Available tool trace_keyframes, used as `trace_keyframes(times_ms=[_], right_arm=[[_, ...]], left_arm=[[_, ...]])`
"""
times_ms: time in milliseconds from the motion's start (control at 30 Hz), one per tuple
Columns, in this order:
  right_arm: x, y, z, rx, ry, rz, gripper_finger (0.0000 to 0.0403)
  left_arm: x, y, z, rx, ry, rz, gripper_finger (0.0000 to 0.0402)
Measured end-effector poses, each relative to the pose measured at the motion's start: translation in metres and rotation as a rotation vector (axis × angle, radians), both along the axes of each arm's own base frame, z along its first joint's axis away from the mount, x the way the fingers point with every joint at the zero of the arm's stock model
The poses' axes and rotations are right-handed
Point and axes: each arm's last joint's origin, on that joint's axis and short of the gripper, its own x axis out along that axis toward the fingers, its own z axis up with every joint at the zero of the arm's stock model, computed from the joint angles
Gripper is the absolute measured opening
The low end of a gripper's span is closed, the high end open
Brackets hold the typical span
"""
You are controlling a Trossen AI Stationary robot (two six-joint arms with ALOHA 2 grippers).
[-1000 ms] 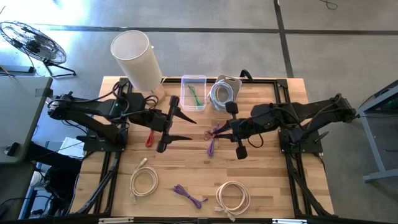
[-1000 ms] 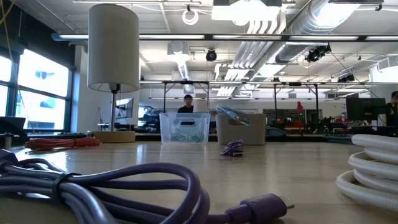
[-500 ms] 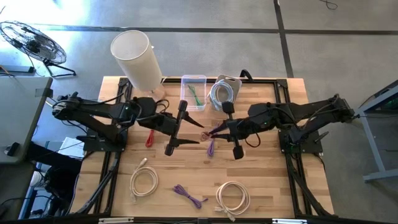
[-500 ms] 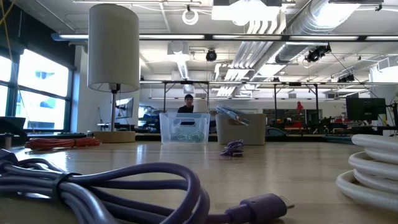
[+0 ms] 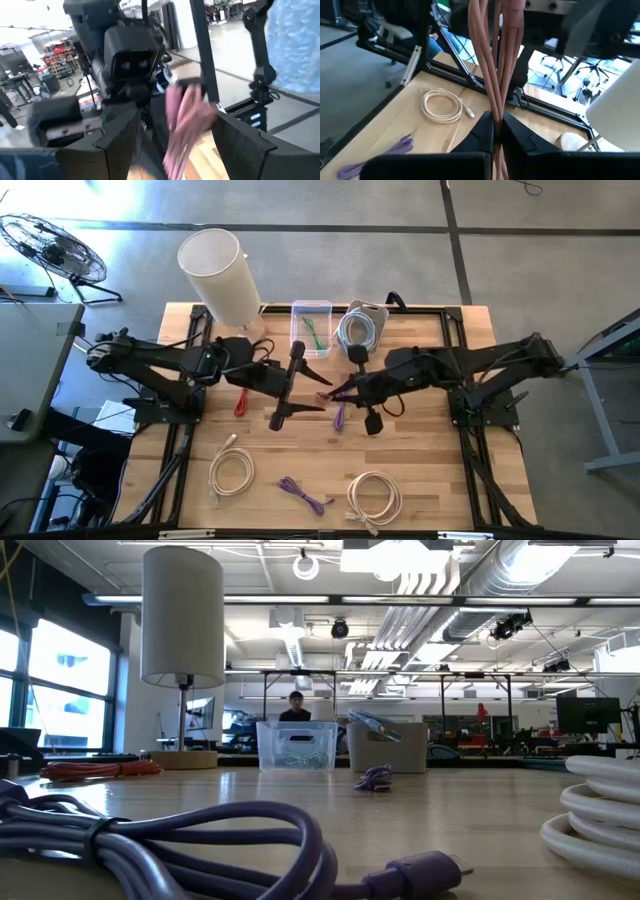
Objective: Pick & Place USB Port
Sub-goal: Put the pink charger cable into the transparent bin
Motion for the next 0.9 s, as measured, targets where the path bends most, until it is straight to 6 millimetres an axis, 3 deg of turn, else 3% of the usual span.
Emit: trace_keyframes(times_ms=[467, 633, 800, 900], right_arm=[[0.001, -0.002, 0.000, 0.005, -0.006, 0.001, 0.0008], [0.000, -0.002, 0.000, 0.005, -0.001, 0.001, 0.0008], [0.000, -0.002, 0.000, 0.006, 0.000, 0.003, 0.0008], [0.000, -0.002, -0.001, 0.010, 0.010, -0.002, 0.0008]], left_arm=[[0.017, -0.002, -0.016, -0.010, 0.050, 0.043, 0.0231], [0.017, -0.001, -0.015, 0.009, 0.038, 0.046, 0.0161], [0.017, -0.002, -0.013, 0.068, 0.008, 0.013, 0.0029], [0.017, -0.002, -0.013, 0.073, 0.007, 0.018, 0.0020]])
